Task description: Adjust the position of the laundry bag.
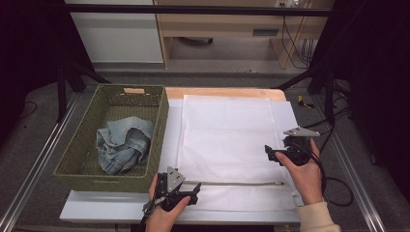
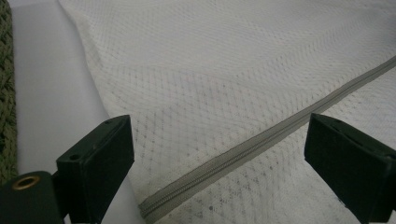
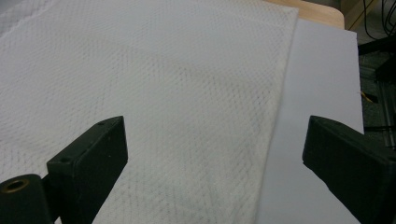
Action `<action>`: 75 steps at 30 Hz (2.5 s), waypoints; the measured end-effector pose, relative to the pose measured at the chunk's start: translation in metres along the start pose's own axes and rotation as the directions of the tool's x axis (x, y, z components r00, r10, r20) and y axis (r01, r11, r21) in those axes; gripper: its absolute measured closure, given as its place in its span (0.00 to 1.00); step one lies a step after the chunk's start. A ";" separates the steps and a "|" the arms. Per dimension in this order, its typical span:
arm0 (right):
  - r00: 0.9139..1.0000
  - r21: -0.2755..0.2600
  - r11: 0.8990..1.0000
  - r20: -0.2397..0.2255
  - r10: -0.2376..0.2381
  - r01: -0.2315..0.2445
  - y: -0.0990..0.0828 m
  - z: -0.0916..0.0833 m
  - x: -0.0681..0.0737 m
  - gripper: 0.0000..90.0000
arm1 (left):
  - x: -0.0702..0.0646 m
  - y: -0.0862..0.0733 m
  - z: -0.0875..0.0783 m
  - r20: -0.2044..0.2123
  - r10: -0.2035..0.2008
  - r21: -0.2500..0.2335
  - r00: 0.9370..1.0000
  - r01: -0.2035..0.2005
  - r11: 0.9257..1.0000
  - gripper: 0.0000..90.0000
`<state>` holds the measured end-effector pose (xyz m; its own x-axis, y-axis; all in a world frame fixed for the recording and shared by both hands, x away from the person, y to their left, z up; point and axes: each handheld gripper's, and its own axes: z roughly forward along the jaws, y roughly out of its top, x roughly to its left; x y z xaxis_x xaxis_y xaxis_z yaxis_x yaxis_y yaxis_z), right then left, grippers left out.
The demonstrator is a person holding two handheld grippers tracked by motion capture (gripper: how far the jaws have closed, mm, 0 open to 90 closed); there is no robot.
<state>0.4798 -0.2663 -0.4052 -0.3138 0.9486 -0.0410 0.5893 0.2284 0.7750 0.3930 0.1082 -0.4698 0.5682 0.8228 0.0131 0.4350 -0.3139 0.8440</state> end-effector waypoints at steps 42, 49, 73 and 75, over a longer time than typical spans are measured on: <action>0.999 0.126 0.992 0.041 0.023 -0.028 -0.038 0.039 -0.025 0.48 | -0.001 0.001 0.002 -0.017 0.018 0.013 1.000 -0.017 1.000 0.10; 0.999 0.140 0.990 0.032 0.022 -0.026 -0.042 0.041 -0.025 0.55 | -0.001 0.001 0.003 -0.012 0.015 0.016 1.000 -0.015 1.000 0.10; 1.000 0.179 0.984 0.022 0.015 -0.019 -0.048 0.045 -0.026 0.76 | -0.002 0.001 0.003 -0.013 0.021 0.019 1.000 -0.020 1.000 0.11; 1.000 0.181 0.983 0.021 0.015 -0.018 -0.048 0.045 -0.025 0.77 | -0.002 0.001 0.003 -0.012 0.022 0.020 1.000 -0.021 1.000 0.11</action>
<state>0.4933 -0.2915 -0.4701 -0.2897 0.9562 -0.0425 0.7200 0.2469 0.6486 0.3941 0.1047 -0.4708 0.5692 0.8213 0.0377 0.4363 -0.3406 0.8328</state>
